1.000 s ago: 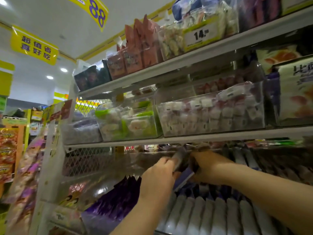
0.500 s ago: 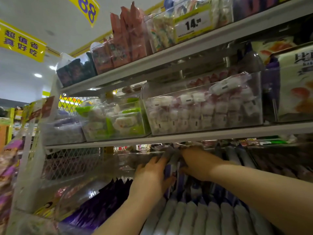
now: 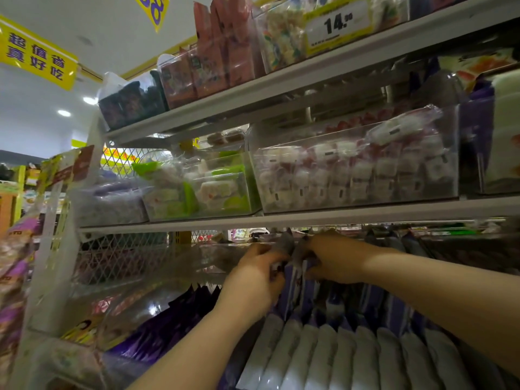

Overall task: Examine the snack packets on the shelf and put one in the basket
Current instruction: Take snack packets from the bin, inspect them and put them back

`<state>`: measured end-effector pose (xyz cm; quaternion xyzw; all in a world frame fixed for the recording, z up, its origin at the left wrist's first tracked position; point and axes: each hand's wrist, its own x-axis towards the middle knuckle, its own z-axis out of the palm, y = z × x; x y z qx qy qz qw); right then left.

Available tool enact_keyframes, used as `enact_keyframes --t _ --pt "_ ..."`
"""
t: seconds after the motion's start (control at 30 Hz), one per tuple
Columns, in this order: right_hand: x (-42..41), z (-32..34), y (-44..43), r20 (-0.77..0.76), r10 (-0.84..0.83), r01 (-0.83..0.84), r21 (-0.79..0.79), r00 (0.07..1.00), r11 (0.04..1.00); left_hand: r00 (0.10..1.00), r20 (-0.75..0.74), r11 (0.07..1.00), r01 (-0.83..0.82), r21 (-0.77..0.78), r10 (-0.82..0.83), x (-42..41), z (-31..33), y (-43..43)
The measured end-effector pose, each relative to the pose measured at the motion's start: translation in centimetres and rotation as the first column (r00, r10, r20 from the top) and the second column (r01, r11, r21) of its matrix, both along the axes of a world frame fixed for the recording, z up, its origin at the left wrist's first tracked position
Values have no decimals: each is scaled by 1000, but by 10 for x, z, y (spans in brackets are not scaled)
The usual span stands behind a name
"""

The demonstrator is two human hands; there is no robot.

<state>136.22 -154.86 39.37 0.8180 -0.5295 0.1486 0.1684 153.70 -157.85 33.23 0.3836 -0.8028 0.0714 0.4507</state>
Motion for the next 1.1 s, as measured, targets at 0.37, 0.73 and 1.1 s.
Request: enact_keyframes --t 0.37,0.73,1.1 --pt "1 -7 -8 -28 13 -14 -27 1000 1000 960 213 981 -191 19 183 -13 9 -7" --pt "-9 1 -6 229 94 -73 -96 969 993 975 -217 982 -82 -167 45 -3 3 7" --pt "4 -3 -13 -82 -56 67 137 995 988 974 -220 981 -97 -166 59 -2 1 10"
